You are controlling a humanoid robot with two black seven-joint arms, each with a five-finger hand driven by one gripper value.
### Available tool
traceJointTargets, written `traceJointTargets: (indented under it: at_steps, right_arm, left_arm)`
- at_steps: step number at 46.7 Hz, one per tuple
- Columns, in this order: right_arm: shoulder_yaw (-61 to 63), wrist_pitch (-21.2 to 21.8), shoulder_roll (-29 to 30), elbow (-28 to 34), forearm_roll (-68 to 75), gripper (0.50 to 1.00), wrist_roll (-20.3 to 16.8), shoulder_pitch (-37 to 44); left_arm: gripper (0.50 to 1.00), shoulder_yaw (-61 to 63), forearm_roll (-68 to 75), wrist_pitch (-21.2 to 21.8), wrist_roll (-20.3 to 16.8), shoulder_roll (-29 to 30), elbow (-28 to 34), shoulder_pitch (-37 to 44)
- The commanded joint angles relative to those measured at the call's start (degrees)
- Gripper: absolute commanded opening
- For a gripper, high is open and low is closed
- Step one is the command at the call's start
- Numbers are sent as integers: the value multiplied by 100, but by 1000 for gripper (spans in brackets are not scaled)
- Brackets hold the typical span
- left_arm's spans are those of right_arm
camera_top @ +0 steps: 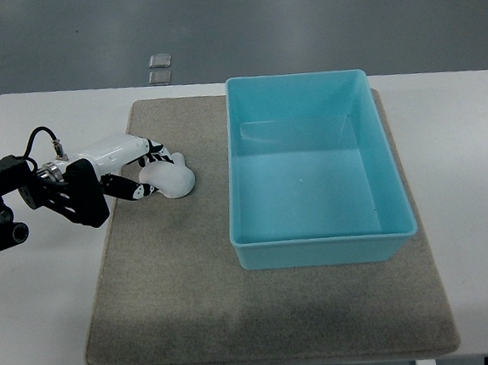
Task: Place white toy into blue box with left hand
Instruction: 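Close the left hand fingers around the white rabbit toy, then lift the rabbit toy off the mat with the left hand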
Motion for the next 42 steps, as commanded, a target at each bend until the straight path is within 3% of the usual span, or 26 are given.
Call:
traceJointTargets:
  at_steps: [1,10,20,42]
  right_arm:
    - [0,-5,0,-1,4,936,0,0]
    - [0,3,0,-1,-4,936,0,0]
    - [0,-5,0,-1,-4,936,0,0]
    - [0,-5,0,8,-4,936,0,0]
  left_arm:
    - [500,-66,-83,34,2,-1,34,0]
    - [500,-198,-154,394,11,25,96,-26]
    - [500,-523,-874,455,11,113,158,-79]
    - [500,-1236,-936,183,-86,-168,-202,-650]
